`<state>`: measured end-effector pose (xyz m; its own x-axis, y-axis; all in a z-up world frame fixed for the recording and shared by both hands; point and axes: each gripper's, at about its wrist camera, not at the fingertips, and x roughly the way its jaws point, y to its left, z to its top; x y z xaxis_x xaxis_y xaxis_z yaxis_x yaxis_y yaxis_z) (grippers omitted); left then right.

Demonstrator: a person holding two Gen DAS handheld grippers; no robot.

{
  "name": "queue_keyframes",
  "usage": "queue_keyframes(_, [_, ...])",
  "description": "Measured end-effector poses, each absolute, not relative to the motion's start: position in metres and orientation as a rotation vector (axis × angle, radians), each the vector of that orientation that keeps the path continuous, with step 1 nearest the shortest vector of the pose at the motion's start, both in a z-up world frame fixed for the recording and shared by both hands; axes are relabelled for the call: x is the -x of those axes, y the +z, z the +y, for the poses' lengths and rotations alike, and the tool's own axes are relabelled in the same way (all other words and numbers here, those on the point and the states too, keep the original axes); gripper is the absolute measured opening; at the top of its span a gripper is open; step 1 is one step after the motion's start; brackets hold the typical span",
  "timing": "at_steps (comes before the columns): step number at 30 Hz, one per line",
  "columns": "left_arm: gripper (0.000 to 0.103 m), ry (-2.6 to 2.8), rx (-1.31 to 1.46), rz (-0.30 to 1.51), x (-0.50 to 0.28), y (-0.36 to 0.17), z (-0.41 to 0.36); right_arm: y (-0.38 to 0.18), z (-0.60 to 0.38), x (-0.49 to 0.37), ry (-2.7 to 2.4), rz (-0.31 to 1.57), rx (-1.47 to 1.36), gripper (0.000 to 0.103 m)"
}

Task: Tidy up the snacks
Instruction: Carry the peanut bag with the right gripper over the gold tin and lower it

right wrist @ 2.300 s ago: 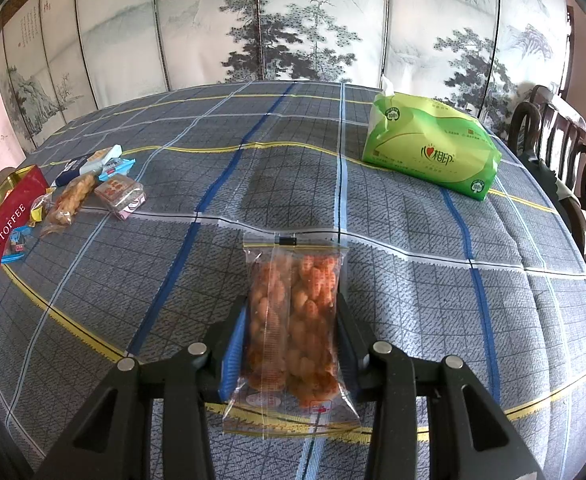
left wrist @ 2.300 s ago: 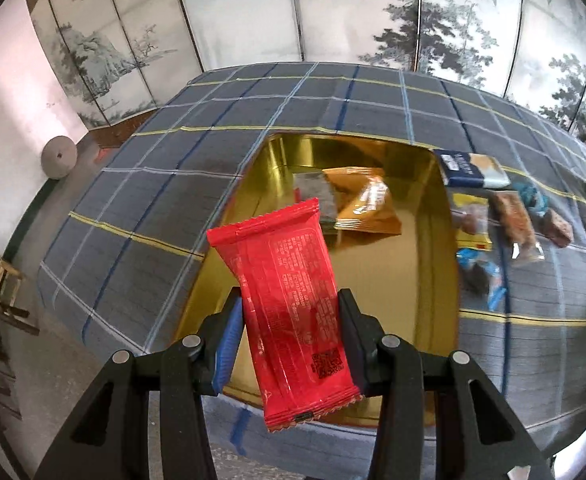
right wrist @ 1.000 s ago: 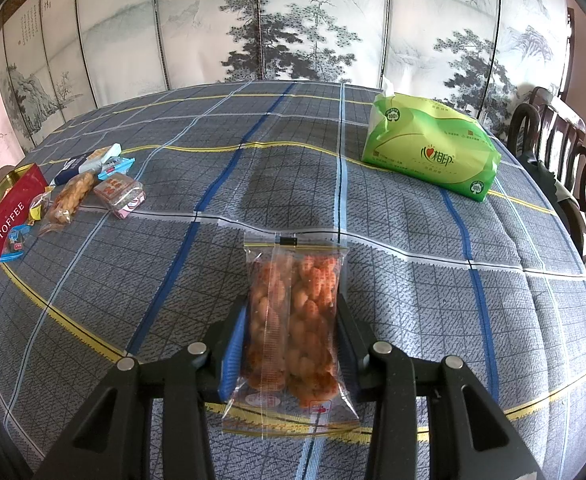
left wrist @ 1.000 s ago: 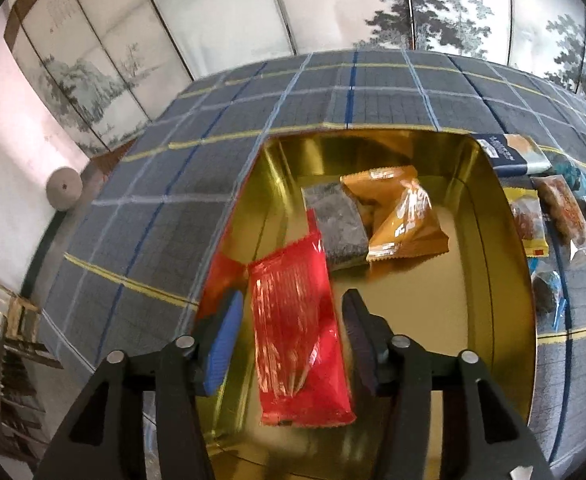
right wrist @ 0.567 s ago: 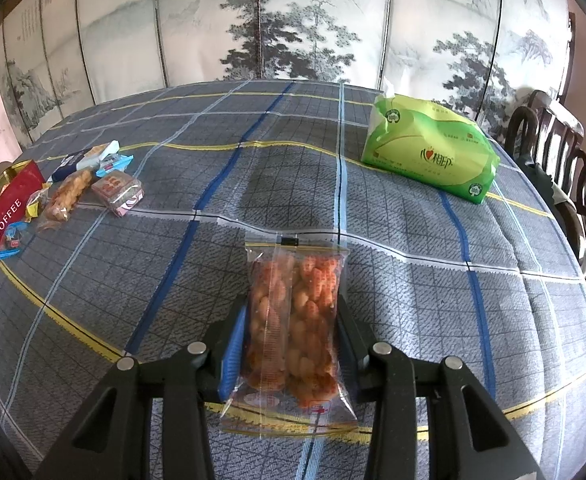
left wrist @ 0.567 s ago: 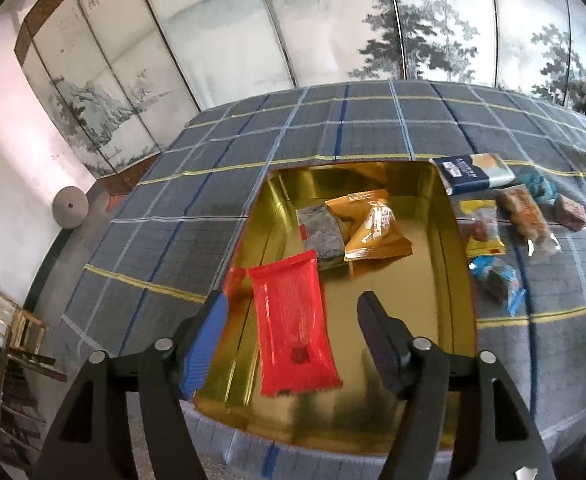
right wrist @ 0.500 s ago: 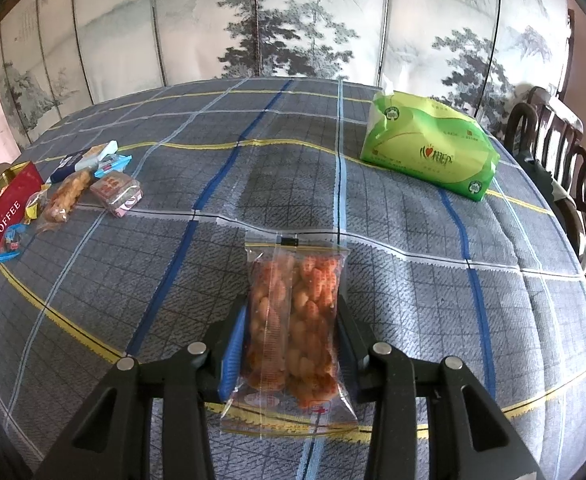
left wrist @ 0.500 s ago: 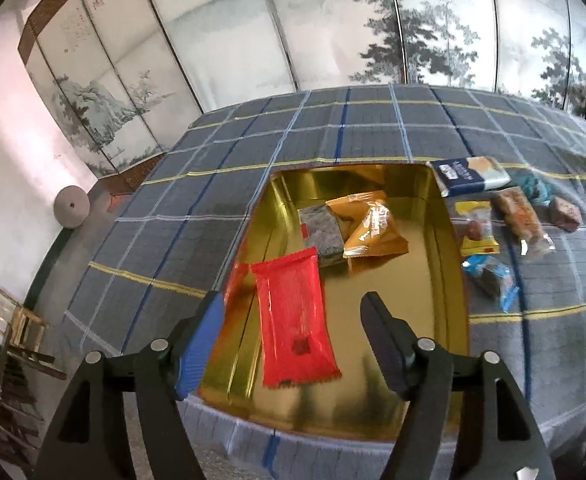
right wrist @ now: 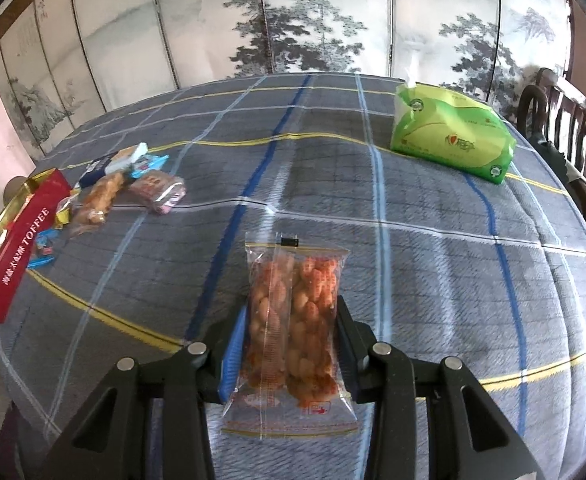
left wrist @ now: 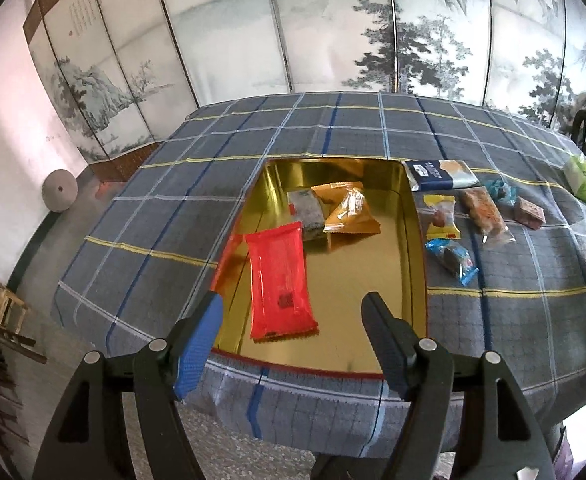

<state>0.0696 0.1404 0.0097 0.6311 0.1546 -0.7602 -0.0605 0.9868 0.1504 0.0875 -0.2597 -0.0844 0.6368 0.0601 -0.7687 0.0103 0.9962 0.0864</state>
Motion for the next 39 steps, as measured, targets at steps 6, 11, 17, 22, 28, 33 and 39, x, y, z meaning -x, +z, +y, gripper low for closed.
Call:
queue_keyframes(6, [0.071, 0.125, -0.085, 0.885, -0.060, 0.008, 0.149, -0.074, -0.226, -0.085, 0.080, 0.875, -0.072, 0.040])
queue_keyframes(11, [0.071, 0.138, -0.049, 0.897, -0.051, 0.002, 0.164, -0.058, -0.190, -0.084, 0.142, 0.851, -0.040, 0.040])
queue_keyframes(17, [0.071, 0.167, -0.013, 0.912, -0.036, -0.007, 0.186, -0.034, -0.139, -0.087, 0.232, 0.818, 0.007, 0.040])
queue_keyframes(22, [0.070, 0.175, 0.009, 0.927, -0.027, -0.015, 0.198, -0.019, -0.097, -0.089, 0.308, 0.795, 0.044, 0.040])
queue_keyframes(28, [0.071, 0.186, -0.008, 0.918, -0.017, -0.018, 0.200, -0.008, -0.046, -0.098, 0.387, 0.777, 0.072, 0.040])
queue_keyframes(33, [0.071, 0.205, -0.016, 0.908, -0.013, -0.018, 0.203, 0.001, 0.005, -0.106, 0.473, 0.767, 0.103, 0.040])
queue_keyframes(39, [0.071, 0.198, -0.013, 0.914, -0.011, -0.019, 0.207, 0.003, 0.060, -0.123, 0.556, 0.772, 0.136, 0.040])
